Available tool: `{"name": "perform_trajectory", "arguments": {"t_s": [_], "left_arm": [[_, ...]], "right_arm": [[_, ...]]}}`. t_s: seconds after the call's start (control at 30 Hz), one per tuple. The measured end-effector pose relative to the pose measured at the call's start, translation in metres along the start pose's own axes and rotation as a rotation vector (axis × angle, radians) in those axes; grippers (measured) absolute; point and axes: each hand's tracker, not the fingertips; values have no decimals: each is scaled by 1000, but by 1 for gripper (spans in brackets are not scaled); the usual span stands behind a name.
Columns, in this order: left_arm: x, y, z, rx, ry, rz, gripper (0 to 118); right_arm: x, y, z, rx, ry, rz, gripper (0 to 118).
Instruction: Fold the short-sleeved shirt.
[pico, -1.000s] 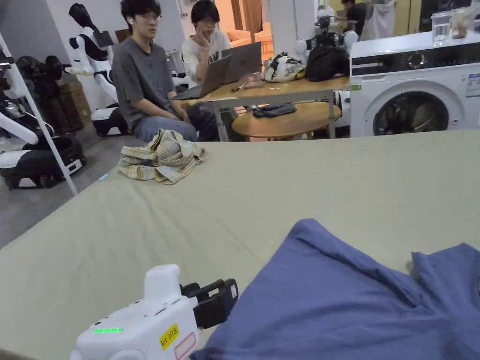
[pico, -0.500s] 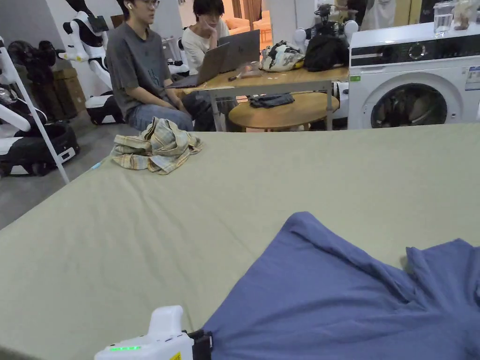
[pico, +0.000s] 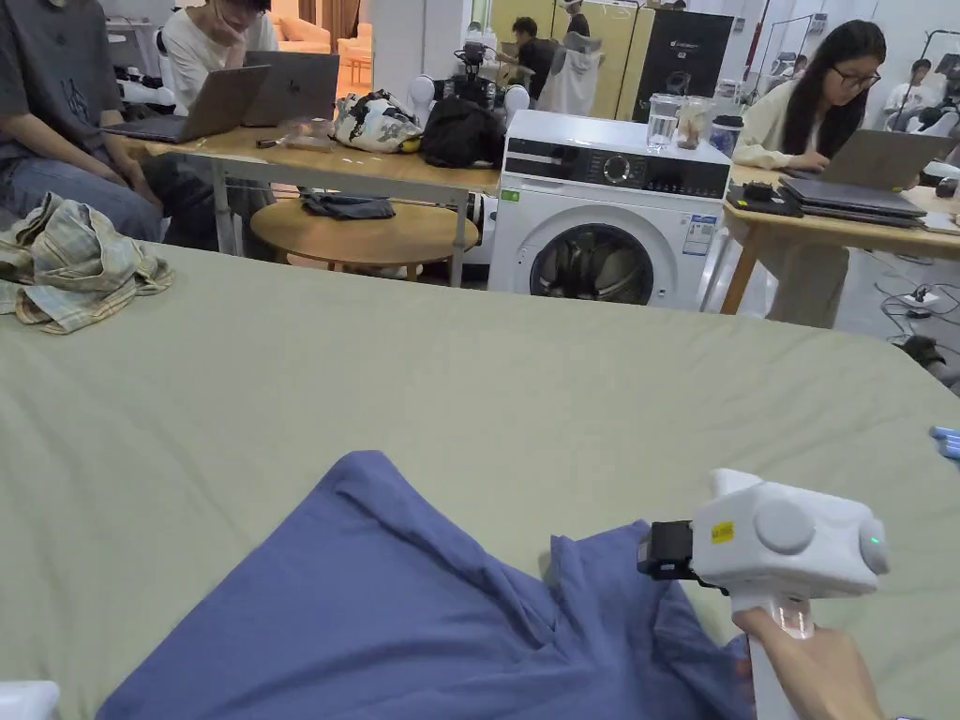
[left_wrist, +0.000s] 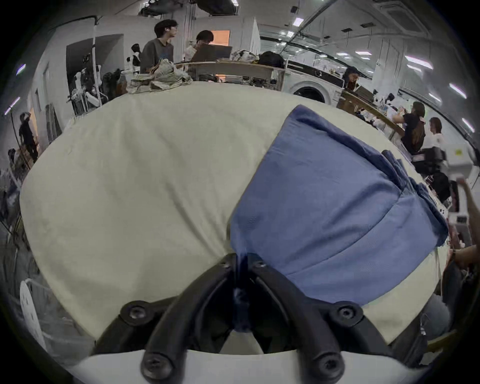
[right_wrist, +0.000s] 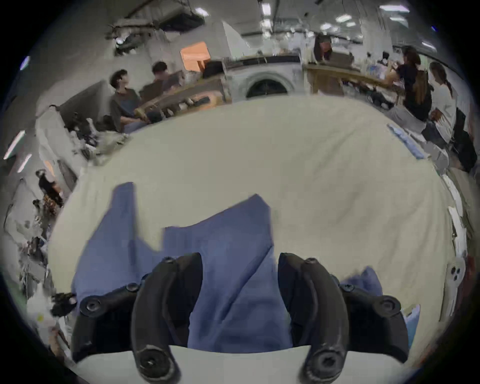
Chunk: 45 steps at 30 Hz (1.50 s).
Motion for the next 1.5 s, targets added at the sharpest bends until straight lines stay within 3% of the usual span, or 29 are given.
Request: {"name": "perform_trajectory", "arguments": {"t_s": [0.07,0.1,0.17,0.4,0.5,0.73,0.9,1.13,1.37,1.5], "left_arm": [[0,1,0,-8,3,2,1],[1,1,0,-11,6,-1,1],[7,2,2,-15,11,-7,1],[-4,9,11,2,-53,32,1],[-9,26,51,221,-113,104,0],[21,149,129,521,-190,11,0],[40,260,153,642,-160,-70,0],[74,407,156,683,-28,-142,0],[81,482,170,744,31,-149,0],[75,504,178,776,28,-126,0]], "right_arm": [[5,7,-27,-95,-14,-24,20],[6,6,-36,-154,-13,-39,8],[2,-7,-39,-130,-4,-17,0],[-2,-6,20,56,22,29,0],[2,5,75,172,48,68,0],[-1,40,221,504,8,119,0],[-4,92,298,643,-99,164,0],[-21,198,325,739,-193,143,0],[-50,277,341,832,-260,149,0],[-59,313,353,875,-240,113,0]]}}
